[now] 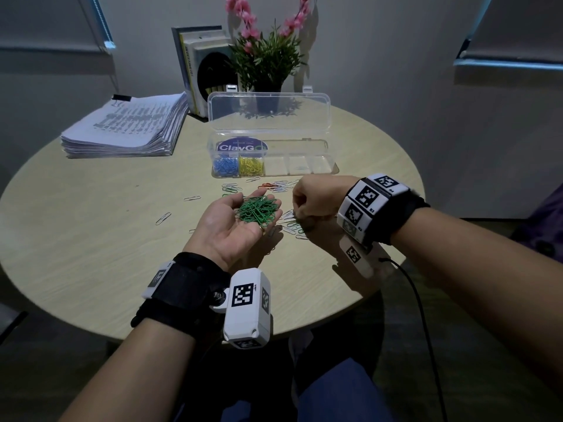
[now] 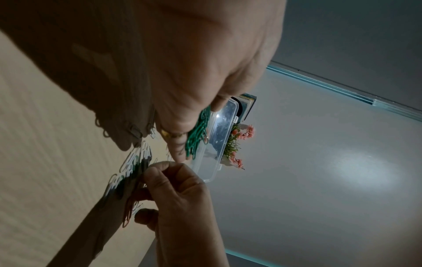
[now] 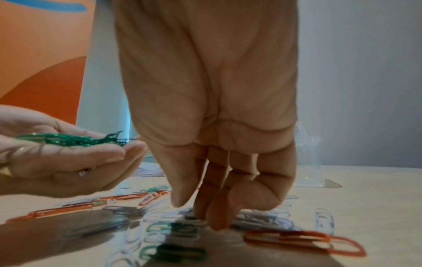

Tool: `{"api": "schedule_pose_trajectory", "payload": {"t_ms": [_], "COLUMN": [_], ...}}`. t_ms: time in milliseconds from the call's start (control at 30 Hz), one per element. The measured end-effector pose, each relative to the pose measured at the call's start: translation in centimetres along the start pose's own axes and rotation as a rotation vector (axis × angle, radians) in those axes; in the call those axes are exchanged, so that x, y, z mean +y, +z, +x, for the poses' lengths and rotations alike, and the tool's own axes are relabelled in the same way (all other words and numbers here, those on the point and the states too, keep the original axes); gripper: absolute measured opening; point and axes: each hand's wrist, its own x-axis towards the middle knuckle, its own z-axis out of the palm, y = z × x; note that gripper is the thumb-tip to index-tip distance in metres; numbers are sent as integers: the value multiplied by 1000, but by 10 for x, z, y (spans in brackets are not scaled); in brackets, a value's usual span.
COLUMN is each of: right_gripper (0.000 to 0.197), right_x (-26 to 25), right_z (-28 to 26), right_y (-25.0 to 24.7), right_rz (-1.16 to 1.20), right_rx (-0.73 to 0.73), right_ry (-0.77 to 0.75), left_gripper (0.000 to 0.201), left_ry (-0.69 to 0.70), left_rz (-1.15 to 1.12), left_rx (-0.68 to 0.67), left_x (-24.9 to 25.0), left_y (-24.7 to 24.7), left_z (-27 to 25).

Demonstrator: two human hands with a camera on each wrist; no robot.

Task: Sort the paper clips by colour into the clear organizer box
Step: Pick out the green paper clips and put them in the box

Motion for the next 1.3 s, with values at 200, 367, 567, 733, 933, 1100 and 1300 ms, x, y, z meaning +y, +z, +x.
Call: {"api": "schedule_pose_trajectory", "payload": {"t_ms": [200, 367, 567, 733, 933, 1100, 1300], "right_gripper": [16, 14, 20, 25, 16, 19, 14], "right_x": [4, 5, 4, 9, 11, 9, 9], "right_z": [7, 10, 15, 16, 11, 7, 3], "right_y": [0, 2, 4, 7, 2, -4, -2], "right_rz": [0, -41, -137, -124, 17, 90, 153], "right_rx": [19, 31, -19, 11, 86, 108, 33], "right_ry": [-17, 4, 42, 63, 58, 70, 91], "left_gripper": [41, 42, 41, 42, 41, 42, 42], "left_ry": [7, 5, 17, 21, 8, 3, 3], "left_rz": [15, 7, 5, 14, 22, 18, 13], "left_rx": [13, 12, 9, 10, 4, -7, -7], "left_x": [1, 2, 5, 5, 5, 4, 4], "left_y": [-2, -3, -3, -2, -3, -2, -2], "left_z": [-3, -5, -7, -7, -6, -7, -8]}}
